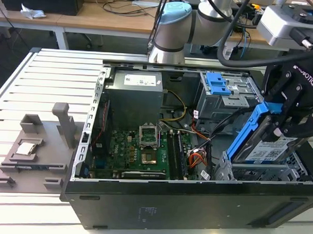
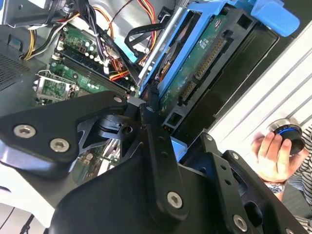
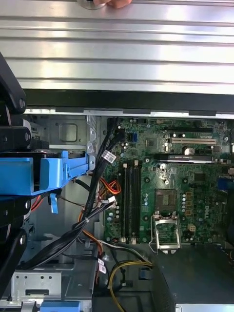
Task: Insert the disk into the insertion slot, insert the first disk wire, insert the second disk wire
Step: 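Insert the disk into the insertion slot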
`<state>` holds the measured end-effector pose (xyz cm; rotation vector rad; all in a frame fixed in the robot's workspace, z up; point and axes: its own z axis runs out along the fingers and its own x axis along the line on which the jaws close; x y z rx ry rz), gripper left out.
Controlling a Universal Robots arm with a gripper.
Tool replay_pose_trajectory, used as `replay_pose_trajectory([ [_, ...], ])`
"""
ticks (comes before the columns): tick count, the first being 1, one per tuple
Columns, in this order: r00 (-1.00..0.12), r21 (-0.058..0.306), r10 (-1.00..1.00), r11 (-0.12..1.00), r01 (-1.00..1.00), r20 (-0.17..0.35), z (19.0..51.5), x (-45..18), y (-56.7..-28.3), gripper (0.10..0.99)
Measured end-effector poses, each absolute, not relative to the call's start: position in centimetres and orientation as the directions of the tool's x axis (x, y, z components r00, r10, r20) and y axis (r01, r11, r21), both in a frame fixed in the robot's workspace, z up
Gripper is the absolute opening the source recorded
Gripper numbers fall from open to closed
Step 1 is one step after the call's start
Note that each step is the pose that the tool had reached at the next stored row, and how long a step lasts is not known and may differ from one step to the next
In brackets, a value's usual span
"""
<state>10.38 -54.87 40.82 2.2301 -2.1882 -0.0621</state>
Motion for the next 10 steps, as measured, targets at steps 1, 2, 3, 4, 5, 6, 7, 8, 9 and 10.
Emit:
replay_pose_trajectory([
  [1, 0.019, 0.040, -1.000, -0.019, -0.999, -0.017, 40.72, 10.38, -54.88, 0.365],
  [2, 0.019, 0.040, -1.000, -0.019, -0.999, -0.017, 40.62, 10.38, -54.87, 0.365],
  [3, 0.019, 0.040, -1.000, -0.019, -0.999, -0.017, 40.48, 10.38, -54.87, 0.365],
  [4, 0.019, 0.040, -1.000, -0.019, -0.999, -0.017, 40.37, 10.38, -54.87, 0.365],
  [5, 0.019, 0.040, -1.000, -0.019, -0.999, -0.017, 40.16, 10.38, -54.88, 0.365],
  [6, 0.019, 0.040, -1.000, -0.019, -0.999, -0.017, 39.98, 10.38, -54.87, 0.365],
  [7, 0.019, 0.040, -1.000, -0.019, -0.999, -0.017, 39.90, 10.38, -54.87, 0.365],
  [8, 0.019, 0.040, -1.000, -0.019, -0.999, -0.017, 39.81, 10.38, -54.87, 0.365],
  [9, 0.019, 0.040, -1.000, -0.019, -0.999, -0.017, 39.78, 10.38, -54.87, 0.365],
  [10, 0.019, 0.040, -1.000, -0.019, -0.999, -0.017, 39.77, 10.38, -54.88, 0.365],
])
